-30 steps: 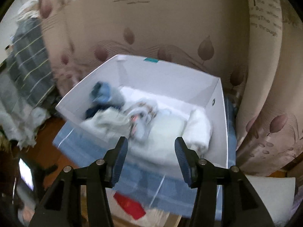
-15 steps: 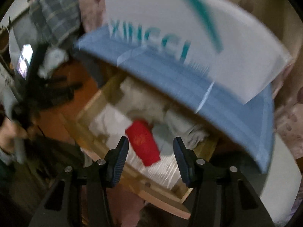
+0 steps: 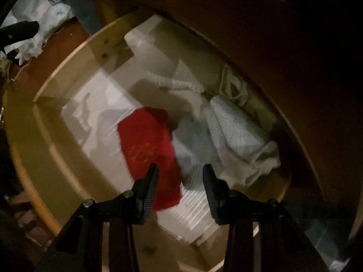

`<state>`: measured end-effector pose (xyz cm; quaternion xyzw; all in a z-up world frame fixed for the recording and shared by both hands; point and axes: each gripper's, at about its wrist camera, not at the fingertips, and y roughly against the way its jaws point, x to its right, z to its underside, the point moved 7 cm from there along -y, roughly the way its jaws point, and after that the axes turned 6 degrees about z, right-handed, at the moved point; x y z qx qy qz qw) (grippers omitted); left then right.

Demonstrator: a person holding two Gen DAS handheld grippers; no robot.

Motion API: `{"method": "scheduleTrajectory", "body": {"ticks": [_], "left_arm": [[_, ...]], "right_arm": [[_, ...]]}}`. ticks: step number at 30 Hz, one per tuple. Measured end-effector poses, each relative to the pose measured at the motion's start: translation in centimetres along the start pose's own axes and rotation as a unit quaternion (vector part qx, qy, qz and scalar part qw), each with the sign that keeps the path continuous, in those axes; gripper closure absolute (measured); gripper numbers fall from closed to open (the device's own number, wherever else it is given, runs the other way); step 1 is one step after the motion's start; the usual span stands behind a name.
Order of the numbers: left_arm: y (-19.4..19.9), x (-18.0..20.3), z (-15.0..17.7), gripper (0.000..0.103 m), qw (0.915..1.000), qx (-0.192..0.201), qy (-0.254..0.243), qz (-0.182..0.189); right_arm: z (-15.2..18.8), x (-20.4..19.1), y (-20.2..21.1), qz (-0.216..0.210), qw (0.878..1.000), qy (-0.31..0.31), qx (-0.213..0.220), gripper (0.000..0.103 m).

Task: Take underwear out of drawer
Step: 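Move the right gripper back down into the drawer toward the grey knit item, then grasp the grey knit underwear in the drawer with the right gripper and lift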

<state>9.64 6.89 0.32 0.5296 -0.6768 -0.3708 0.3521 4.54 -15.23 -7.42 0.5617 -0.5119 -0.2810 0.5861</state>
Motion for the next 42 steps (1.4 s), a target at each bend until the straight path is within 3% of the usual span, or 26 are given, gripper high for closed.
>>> {"method": "scheduleTrajectory", "body": {"ticks": [6, 10, 21, 28, 37, 42], "left_arm": [[-0.1, 0.2, -0.1, 0.045, 1.0000, -0.003, 0.001, 0.006], [-0.1, 0.2, -0.1, 0.045, 1.0000, -0.003, 0.003, 0.008], [-0.5, 0.4, 0.1, 0.045, 0.9999, -0.013, 0.001, 0.009], [-0.8, 0.5, 0.3, 0.045, 0.9998, -0.020, -0.003, 0.009], [-1.3, 0.4, 0.5, 0.045, 0.9996, -0.027, -0.008, 0.003], [-1.4, 0.5, 0.5, 0.045, 0.9996, -0.026, -0.008, 0.002]], "right_arm": [[0.0, -0.9, -0.9, 0.035, 0.998, 0.055, 0.008, 0.066], [0.8, -1.5, -3.4, 0.052, 0.995, 0.085, -0.026, 0.073], [-1.7, -0.6, -6.6, 0.029, 0.996, 0.073, -0.044, 0.072], [-3.0, -0.8, -8.3, 0.022, 0.994, 0.088, -0.053, 0.060], [-1.3, -0.5, -8.4, 0.005, 0.996, 0.075, -0.052, 0.055], [-0.3, -0.4, -8.4, 0.008, 0.995, 0.070, -0.070, 0.063]]}}
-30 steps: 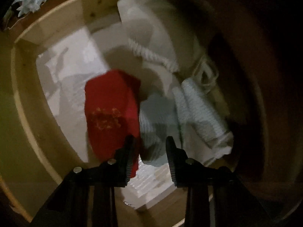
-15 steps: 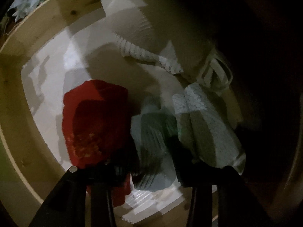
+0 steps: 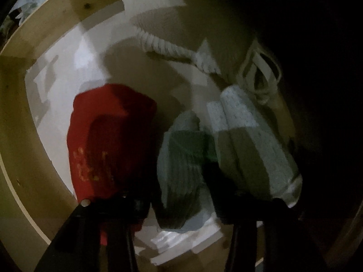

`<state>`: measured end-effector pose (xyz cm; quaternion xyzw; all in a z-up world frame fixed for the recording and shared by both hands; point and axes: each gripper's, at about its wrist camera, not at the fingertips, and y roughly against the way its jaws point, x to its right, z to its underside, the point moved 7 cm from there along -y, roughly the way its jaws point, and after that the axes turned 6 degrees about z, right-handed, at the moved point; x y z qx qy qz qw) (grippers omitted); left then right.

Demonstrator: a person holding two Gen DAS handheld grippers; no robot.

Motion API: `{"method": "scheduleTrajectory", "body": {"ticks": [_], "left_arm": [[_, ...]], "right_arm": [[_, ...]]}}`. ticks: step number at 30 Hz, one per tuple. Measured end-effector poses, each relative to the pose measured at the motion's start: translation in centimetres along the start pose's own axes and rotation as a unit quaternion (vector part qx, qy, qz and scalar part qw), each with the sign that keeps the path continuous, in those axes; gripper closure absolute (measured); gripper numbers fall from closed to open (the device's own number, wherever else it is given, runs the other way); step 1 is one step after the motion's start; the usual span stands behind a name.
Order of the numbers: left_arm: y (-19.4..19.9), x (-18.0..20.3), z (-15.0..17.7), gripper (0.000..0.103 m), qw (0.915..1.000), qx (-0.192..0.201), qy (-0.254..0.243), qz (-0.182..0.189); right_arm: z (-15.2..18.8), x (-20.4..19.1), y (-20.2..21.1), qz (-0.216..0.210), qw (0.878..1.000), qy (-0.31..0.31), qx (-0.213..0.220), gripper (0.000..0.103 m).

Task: Take underwear out of drawer
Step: 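Grasp the grey knit underwear in the drawer with the right gripper and lift, then grasp the red underwear with the left gripper while the right gripper holds the grey knit one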

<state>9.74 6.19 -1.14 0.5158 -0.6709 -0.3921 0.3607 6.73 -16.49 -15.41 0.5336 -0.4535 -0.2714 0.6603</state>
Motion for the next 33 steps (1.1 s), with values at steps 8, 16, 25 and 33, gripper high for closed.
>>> {"method": "scheduleTrajectory", "body": {"ticks": [8, 16, 25, 33], "left_arm": [[-0.3, 0.2, 0.1, 0.045, 1.0000, -0.006, -0.002, 0.003], [-1.5, 1.9, 0.8, 0.045, 0.9988, -0.037, -0.013, 0.028], [-3.2, 5.4, 2.3, 0.045, 0.9948, -0.080, -0.035, 0.052], [-4.7, 8.5, 4.0, 0.045, 0.9853, -0.142, -0.028, 0.090]], "right_arm": [[0.3, -1.3, 0.6, -0.043, 0.998, -0.024, -0.044, 0.069], [1.5, -0.5, 1.9, -0.103, 0.988, -0.077, -0.089, 0.075], [3.8, 2.7, 3.8, -0.126, 0.955, -0.262, -0.055, 0.078], [5.5, 6.3, 6.8, -0.133, 0.911, -0.389, 0.023, 0.080]]}}
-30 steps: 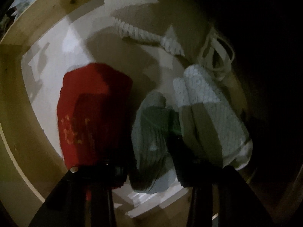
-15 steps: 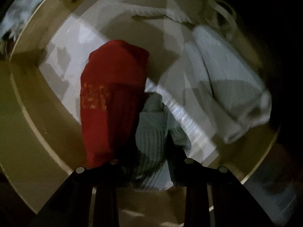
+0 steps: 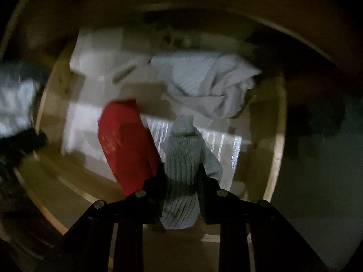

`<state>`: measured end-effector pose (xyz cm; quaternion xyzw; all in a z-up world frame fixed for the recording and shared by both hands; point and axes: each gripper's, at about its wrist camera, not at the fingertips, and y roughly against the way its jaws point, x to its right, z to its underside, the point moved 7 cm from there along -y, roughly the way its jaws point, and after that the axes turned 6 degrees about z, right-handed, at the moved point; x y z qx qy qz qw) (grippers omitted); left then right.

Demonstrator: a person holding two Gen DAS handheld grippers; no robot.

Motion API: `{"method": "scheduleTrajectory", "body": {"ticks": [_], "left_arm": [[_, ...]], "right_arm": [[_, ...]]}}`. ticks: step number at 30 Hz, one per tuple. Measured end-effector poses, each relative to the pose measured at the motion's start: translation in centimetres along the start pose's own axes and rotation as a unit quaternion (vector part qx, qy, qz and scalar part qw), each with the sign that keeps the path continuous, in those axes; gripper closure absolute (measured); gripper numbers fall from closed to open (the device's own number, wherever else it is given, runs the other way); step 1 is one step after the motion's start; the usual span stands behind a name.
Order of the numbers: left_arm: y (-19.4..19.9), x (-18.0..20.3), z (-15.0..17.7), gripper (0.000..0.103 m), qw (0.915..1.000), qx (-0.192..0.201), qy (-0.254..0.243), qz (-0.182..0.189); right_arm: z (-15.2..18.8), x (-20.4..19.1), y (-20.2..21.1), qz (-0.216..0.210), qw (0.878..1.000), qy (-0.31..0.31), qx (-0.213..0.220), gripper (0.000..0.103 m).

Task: Take underwear out of drawer
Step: 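Grasp the red underwear with the left gripper while the right gripper holds the grey knit one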

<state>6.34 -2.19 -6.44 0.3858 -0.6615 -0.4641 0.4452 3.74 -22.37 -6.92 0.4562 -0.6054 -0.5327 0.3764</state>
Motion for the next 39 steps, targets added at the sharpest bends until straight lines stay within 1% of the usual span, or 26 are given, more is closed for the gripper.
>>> {"method": "scheduleTrajectory", "body": {"ticks": [1, 2, 3, 4, 6, 7, 8, 9, 10, 13, 15, 16, 18, 21, 24, 27, 30, 31, 32, 33, 35, 38, 39], "left_arm": [[-0.3, 0.5, 0.2, 0.045, 0.9999, -0.010, -0.001, 0.005], [-0.6, 1.0, 0.4, 0.045, 0.9998, -0.019, 0.000, 0.011], [-0.9, 1.5, 0.4, 0.045, 0.9994, -0.027, 0.005, 0.019], [-1.3, 2.0, 0.5, 0.045, 0.9988, -0.037, 0.014, 0.031], [-2.2, 2.7, 0.4, 0.045, 0.9965, -0.057, 0.036, 0.050], [-2.6, 3.1, 0.4, 0.045, 0.9951, -0.066, 0.046, 0.059], [-3.1, 3.5, 0.3, 0.045, 0.9937, -0.075, 0.054, 0.064], [-3.4, 3.7, 0.3, 0.045, 0.9928, -0.082, 0.058, 0.065], [-3.9, 4.0, 0.3, 0.045, 0.9920, -0.090, 0.063, 0.062], [-5.1, 4.4, 0.1, 0.045, 0.9907, -0.107, 0.072, 0.042], [-5.8, 4.9, -0.2, 0.045, 0.9884, -0.112, 0.090, 0.049], [-6.1, 5.0, -0.3, 0.045, 0.9864, -0.117, 0.101, 0.056], [-6.7, 5.4, -0.6, 0.045, 0.9825, -0.120, 0.125, 0.070], [-7.5, 5.7, -0.7, 0.045, 0.9781, -0.118, 0.152, 0.080], [-8.9, 5.9, -0.2, 0.045, 0.9748, -0.145, 0.156, 0.066], [-9.8, 5.9, 0.0, 0.045, 0.9732, -0.153, 0.162, 0.056], [-10.8, 5.4, 0.6, 0.045, 0.9687, -0.172, 0.174, 0.043], [-11.1, 5.1, 0.8, 0.052, 0.9669, -0.178, 0.178, 0.040], [-11.4, 5.2, 0.9, 0.061, 0.9645, -0.181, 0.186, 0.049], [-11.4, 5.2, 0.9, 0.062, 0.9637, -0.182, 0.187, 0.057], [-11.2, 5.2, 0.8, 0.069, 0.9671, -0.178, 0.174, 0.052], [-10.5, 5.2, 0.7, 0.077, 0.9745, -0.163, 0.148, 0.041], [-10.2, 5.1, 0.6, 0.078, 0.9768, -0.157, 0.142, 0.036]], "right_arm": [[1.7, 0.9, 0.6, 0.002, 1.000, -0.002, 0.007, 0.080], [1.7, 0.3, 0.8, 0.005, 1.000, -0.003, 0.014, 0.080], [1.7, 0.5, 0.9, 0.002, 1.000, -0.007, 0.016, 0.080], [1.8, -0.2, 1.2, -0.002, 1.000, -0.009, 0.015, 0.080], [2.4, 0.1, 1.4, -0.008, 1.000, -0.017, 0.013, 0.080], [3.5, 0.8, 1.4, -0.008, 1.000, -0.017, 0.013, 0.080], [3.6, -0.1, 1.5, -0.007, 1.000, -0.018, 0.016, 0.080], [3.8, -0.2, 1.5, -0.005, 1.000, -0.019, 0.021, 0.080], [3.7, 0.0, 0.4, -0.004, 1.000, -0.019, 0.023, 0.080], [3.9, 0.7, 0.5, -0.016, 0.999, -0.030, 0.026, 0.080], [4.0, 0.7, 0.5, -0.024, 0.999, -0.037, 0.026, 0.080], [4.1, 1.2, 1.2, -0.027, 0.999, -0.038, 0.027, 0.080], [4.0, 1.1, 1.2, -0.032, 0.998, -0.039, 0.028, 0.080], [4.0, 1.4, 1.3, -0.035, 0.998, -0.042, 0.027, 0.080], [4.1, 1.4, 1.1, -0.035, 0.998, -0.044, 0.029, 0.080], [4.1, 1.5, 1.3, -0.040, 0.998, -0.044, 0.028, 0.080], [4.2, 1.4, 1.4, -0.044, 0.998, -0.041, 0.025, 0.080], [4.2, 1.3, 1.4, -0.045, 0.998, -0.040, 0.024, 0.080], [4.2, 1.4, 1.3, -0.045, 0.998, -0.040, 0.023, 0.080], [4.2, 1.3, 1.3, -0.045, 0.998, -0.039, 0.022, 0.080], [4.2, 1.4, 1.2, -0.042, 0.998, -0.037, 0.020, 0.080], [4.1, 1.4, 1.1, -0.042, 0.998, -0.037, 0.018, 0.080], [4.1, 1.4, 1.0, -0.043, 0.998, -0.037, 0.018, 0.080]]}}
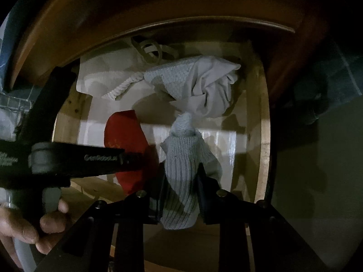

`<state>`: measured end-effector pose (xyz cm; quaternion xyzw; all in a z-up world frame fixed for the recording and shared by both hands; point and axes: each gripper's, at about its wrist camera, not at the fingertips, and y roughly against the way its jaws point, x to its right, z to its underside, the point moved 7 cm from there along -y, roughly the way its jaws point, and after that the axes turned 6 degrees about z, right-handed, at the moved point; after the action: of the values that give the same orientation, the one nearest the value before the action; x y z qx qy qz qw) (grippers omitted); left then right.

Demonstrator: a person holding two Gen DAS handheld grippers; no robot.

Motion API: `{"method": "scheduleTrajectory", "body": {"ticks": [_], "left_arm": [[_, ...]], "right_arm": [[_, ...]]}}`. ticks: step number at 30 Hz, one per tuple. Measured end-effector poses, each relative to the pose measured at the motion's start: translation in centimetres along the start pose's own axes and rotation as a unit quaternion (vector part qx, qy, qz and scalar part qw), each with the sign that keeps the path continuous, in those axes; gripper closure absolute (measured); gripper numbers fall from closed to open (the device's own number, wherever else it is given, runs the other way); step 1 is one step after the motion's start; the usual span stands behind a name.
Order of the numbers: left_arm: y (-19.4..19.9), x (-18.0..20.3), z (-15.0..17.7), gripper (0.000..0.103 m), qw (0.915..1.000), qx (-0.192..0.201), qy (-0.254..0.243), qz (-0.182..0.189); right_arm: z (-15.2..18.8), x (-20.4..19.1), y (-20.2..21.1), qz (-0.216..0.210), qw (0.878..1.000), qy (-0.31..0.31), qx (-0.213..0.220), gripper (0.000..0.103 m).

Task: Take underwear out of drawer
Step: 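Grasp the red underwear with the left gripper while the right gripper holds the grey knit one, then carry the red underwear up toward the white box with the left gripper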

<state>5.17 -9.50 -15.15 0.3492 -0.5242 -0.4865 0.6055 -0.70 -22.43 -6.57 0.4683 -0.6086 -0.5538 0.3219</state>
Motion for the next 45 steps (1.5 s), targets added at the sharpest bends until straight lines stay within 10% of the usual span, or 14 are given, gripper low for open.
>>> {"method": "scheduleTrajectory", "body": {"ticks": [23, 45], "left_arm": [[7.4, -0.5, 0.9, 0.080, 0.9830, 0.101, -0.142, -0.059], [20.8, -0.1, 6.4, 0.080, 0.9316, 0.240, -0.264, -0.068]], "right_arm": [[-0.1, -0.2, -0.3, 0.013, 1.000, 0.005, 0.011, 0.080], [-0.3, -0.1, -1.0, 0.025, 1.000, 0.010, 0.014, 0.080]]}}
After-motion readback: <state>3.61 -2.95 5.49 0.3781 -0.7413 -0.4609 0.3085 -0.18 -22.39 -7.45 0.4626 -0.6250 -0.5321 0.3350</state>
